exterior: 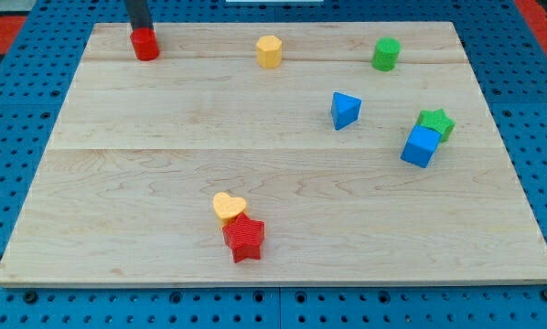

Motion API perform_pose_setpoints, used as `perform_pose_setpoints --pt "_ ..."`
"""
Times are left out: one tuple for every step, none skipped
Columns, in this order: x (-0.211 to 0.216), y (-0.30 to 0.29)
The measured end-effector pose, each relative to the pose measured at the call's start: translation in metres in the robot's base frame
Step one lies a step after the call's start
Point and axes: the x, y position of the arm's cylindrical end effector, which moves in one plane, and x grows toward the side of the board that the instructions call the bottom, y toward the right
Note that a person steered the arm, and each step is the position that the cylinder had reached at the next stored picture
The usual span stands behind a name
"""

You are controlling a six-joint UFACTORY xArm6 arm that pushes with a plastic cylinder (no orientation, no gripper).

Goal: Push red star along with yellow heart slightly up

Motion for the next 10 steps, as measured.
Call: perform_pose_setpoints --pt "0.018 0.000" --pt "0.003 -0.002" --pt "-0.019 0.012" --pt "-0.020 0.036" --pt "-0.019 0.043" --pt "-0.019 0.043" --pt "-0.019 0.044" --pt "-0.019 0.044" --pt "-0.019 0.045" --pt "-0.019 0.048"
